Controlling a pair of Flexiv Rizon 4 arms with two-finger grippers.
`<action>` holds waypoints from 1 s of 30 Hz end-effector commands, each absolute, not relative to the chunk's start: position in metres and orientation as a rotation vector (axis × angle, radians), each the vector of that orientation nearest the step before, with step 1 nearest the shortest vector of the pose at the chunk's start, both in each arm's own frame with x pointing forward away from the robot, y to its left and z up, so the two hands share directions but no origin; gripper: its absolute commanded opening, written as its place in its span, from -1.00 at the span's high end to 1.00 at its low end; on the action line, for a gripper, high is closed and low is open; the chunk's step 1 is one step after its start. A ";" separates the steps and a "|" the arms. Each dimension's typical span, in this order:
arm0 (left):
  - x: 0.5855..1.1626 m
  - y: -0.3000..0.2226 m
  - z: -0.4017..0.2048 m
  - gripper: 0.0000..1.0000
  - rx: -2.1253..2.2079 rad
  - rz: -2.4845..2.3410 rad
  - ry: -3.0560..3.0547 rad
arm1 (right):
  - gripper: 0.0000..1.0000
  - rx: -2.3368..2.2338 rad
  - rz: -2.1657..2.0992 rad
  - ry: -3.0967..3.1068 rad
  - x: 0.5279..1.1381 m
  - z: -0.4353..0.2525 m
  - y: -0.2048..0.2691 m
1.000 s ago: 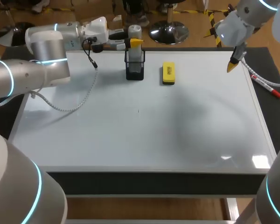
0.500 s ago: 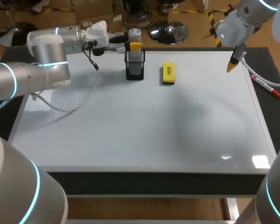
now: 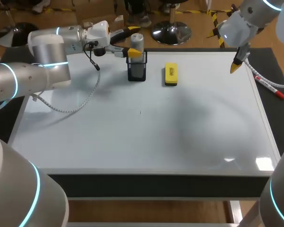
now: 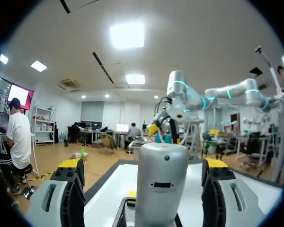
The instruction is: Pick up the inspection probe, press it on each red-marked spot on the whiteboard one by one, put down the probe, pick up the eraser, and wipe off all the red marks.
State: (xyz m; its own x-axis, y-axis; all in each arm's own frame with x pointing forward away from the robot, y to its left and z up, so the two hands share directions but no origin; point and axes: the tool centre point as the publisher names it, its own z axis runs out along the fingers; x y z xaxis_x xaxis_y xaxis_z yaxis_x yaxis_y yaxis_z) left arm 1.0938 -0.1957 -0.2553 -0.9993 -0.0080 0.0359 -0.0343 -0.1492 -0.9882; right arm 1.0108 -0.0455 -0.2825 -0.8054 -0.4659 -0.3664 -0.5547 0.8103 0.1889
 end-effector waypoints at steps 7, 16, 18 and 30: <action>1.084 -0.183 -0.236 -1.00 -0.038 2.294 -2.202 | -1.00 -0.782 0.409 2.695 1.011 -0.282 -0.045; 1.072 -0.160 -0.229 -1.00 -0.119 2.107 -2.499 | -1.00 -0.782 0.409 2.695 1.011 -0.282 -0.045; 1.070 -0.154 -0.227 -1.00 -0.119 2.094 -2.521 | -1.00 -0.782 0.409 2.695 1.011 -0.282 -0.045; 1.050 -0.110 -0.226 -1.00 -0.090 1.977 -2.689 | -1.00 -0.782 0.409 2.695 1.011 -0.282 -0.045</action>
